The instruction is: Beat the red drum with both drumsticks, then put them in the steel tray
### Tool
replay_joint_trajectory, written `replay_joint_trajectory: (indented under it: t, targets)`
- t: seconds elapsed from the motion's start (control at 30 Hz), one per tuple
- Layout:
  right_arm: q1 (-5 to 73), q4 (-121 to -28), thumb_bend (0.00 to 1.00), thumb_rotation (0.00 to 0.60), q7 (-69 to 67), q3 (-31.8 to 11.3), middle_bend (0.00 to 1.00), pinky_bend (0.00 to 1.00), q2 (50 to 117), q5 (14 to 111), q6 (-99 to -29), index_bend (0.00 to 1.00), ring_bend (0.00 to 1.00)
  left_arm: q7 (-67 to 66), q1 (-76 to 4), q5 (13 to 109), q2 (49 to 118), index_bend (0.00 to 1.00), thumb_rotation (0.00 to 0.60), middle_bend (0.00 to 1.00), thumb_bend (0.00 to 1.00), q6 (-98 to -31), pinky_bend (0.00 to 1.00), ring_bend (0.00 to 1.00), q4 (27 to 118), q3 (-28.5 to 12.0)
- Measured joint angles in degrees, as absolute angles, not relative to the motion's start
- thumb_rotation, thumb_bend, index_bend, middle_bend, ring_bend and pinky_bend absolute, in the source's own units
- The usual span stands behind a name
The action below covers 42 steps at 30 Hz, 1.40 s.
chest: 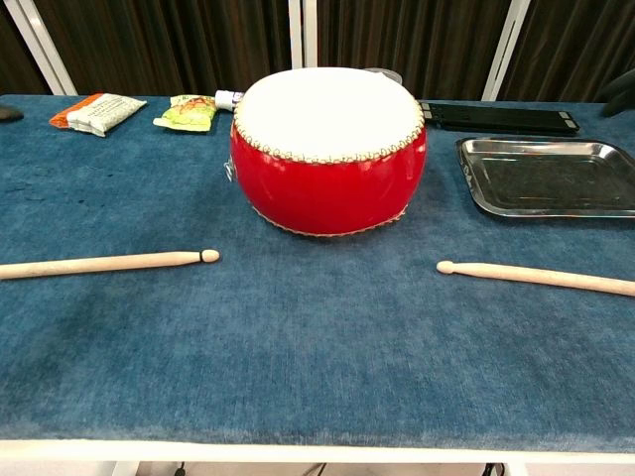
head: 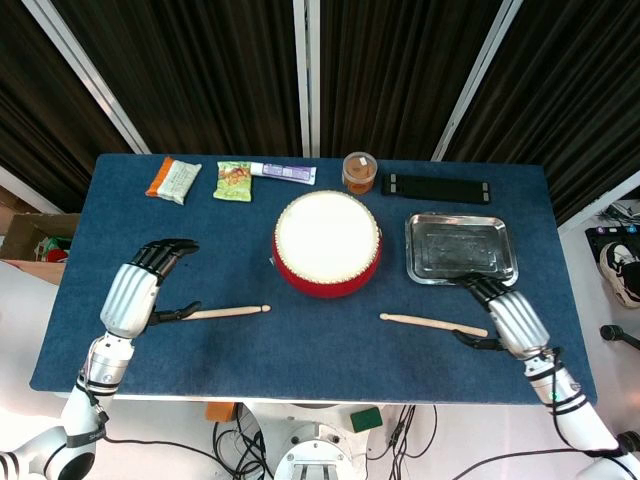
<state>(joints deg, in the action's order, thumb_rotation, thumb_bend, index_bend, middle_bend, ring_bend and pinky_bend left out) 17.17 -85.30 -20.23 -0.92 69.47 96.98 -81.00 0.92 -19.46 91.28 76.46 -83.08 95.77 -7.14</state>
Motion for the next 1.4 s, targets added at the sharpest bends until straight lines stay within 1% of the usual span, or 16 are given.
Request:
replay_joint_trajectory:
  t: [0.07,0.17,0.27,0.4,0.47,0.53,0.6,0.8,1.0,1.17,1.4]
  targets:
    - [15.81,-85.19,0.2,0.6,-20.31,-1.4,0.28,0.28,67.85,95.65,-83.01,0.24,0.17,-1.19,-19.1,88.77,76.23,0.33,0.6,0.28,0.13,-81.46,0.28,0.25,96.03,-6.69]
    - [13.87,-85.22,0.2,0.6,-19.83,-2.75,0.28,0.28,65.29,93.39,-85.93,0.24,0.17,-5.73,-18.86,85.36,76.03,0.33,0.6,0.28,0.15,-78.37,0.28,0.25,96.99,-5.73]
    - [13.41,-85.62,0.2,0.6,-19.4,-3.74,0.28,0.28,64.1,92.65,-86.84,0.24,0.17,-11.57,-19.04,83.03,76.26,0.33,0.6,0.29,0.16,-75.89,0.29,0.25,98.08,-4.87]
    - [13.89,-86.06,0.2,0.6,-19.21,-4.42,0.28,0.28,63.51,92.47,-86.33,0.24,0.17,-21.85,-19.75,79.46,78.14,0.34,0.6,0.3,0.19,-73.39,0.3,0.25,99.32,-4.16]
    - [14.25,-86.07,0.2,0.6,-19.2,-4.48,0.28,0.28,63.55,92.4,-85.59,0.24,0.17,-26.38,-20.17,77.68,79.52,0.36,0.6,0.32,0.22,-72.62,0.35,0.25,99.7,-4.05]
    - [14.49,-86.01,0.2,0.6,-19.25,-4.48,0.27,0.28,63.66,92.19,-84.83,0.24,0.17,-31.38,-20.69,75.68,81.27,0.37,0.6,0.33,0.22,-71.98,0.37,0.26,99.88,-3.95]
    - [14.74,-85.93,0.2,0.6,-19.27,-4.41,0.27,0.28,63.78,91.77,-83.72,0.25,0.17,-35.89,-21.21,73.36,83.17,0.38,0.6,0.34,0.22,-71.48,0.37,0.28,99.98,-3.89]
    - [15.09,-85.31,0.2,0.6,-19.57,-4.27,0.27,0.28,64.57,90.5,-81.92,0.25,0.17,-45.67,-22.28,67.1,87.83,0.39,0.6,0.35,0.22,-71.54,0.38,0.29,99.19,-3.92]
    - [14.99,-84.96,0.2,0.6,-19.94,-4.27,0.27,0.28,64.68,89.56,-81.04,0.24,0.17,-51.41,-22.68,62.02,92.06,0.41,0.6,0.39,0.22,-74.16,0.43,0.35,96.34,-4.44]
    - [14.87,-84.87,0.2,0.6,-20.05,-4.28,0.27,0.28,64.84,89.16,-80.65,0.24,0.17,-53.34,-22.87,60.44,93.47,0.43,0.6,0.43,0.24,-75.83,0.45,0.39,94.94,-4.9]
    - [14.63,-84.5,0.2,0.6,-20.32,-4.21,0.27,0.28,65.28,88.73,-80.32,0.24,0.17,-54.43,-23.45,58.44,94.05,0.45,0.6,0.45,0.26,-75.81,0.46,0.42,93.92,-5.11]
